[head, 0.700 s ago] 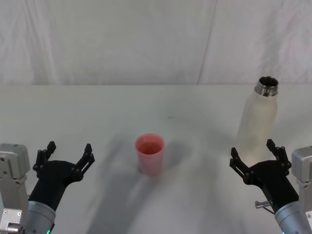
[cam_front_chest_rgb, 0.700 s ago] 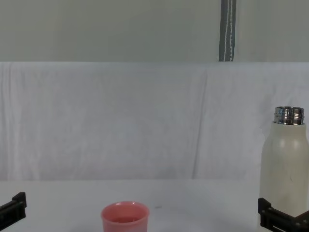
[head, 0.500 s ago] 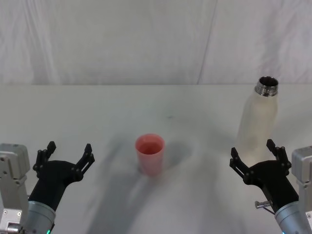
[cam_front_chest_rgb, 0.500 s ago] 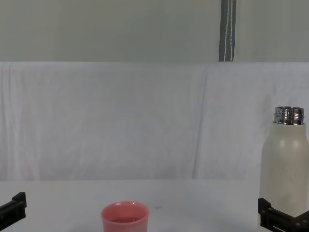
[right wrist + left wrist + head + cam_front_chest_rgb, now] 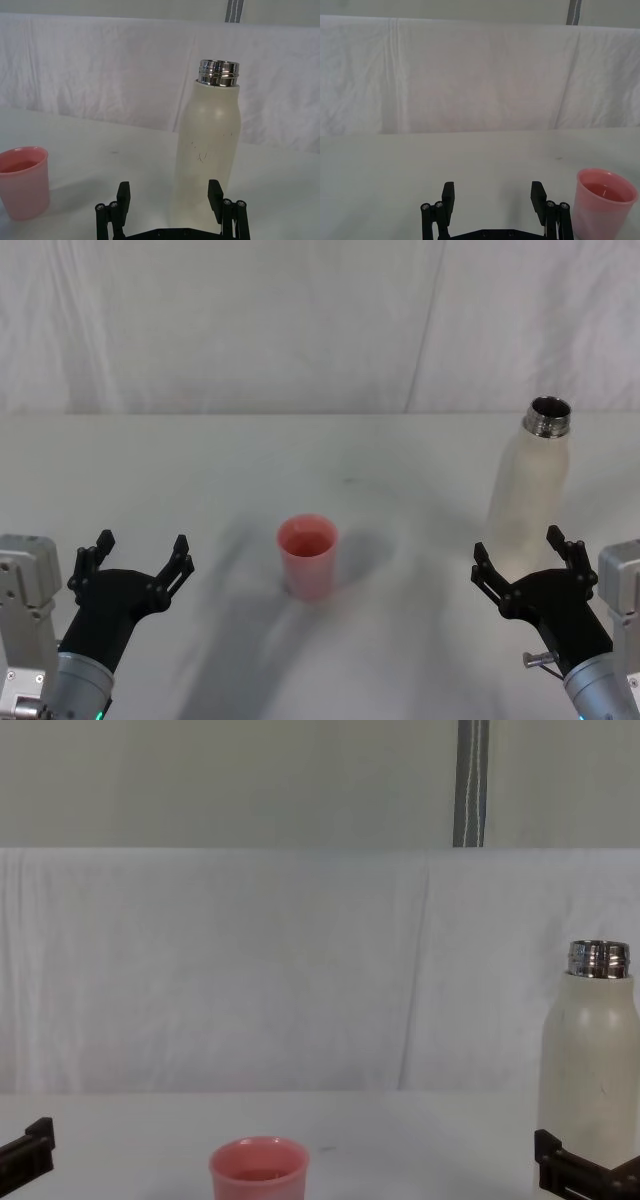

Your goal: Grasp the thermos with one hand and pour water into the cup lid.

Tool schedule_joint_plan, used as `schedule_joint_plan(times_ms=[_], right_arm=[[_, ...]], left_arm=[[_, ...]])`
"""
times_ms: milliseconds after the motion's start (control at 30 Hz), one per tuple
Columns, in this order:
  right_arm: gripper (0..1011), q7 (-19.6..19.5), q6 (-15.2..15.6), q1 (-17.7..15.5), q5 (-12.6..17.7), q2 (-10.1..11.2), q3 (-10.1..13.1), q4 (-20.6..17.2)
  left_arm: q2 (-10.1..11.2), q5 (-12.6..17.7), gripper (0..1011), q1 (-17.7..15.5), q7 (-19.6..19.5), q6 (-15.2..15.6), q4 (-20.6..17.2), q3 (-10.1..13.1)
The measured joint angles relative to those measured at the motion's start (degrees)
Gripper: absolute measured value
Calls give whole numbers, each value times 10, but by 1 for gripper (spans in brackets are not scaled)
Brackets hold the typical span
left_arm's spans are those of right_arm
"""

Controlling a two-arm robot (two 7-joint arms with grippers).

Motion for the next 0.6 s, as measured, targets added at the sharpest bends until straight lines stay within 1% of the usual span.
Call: schedule_joint_plan(times_ms=[600], right_arm=[[1001,0,0,0,0,0,0,0]], left_arm=[[0,0,1001,0,0,0,0,0]])
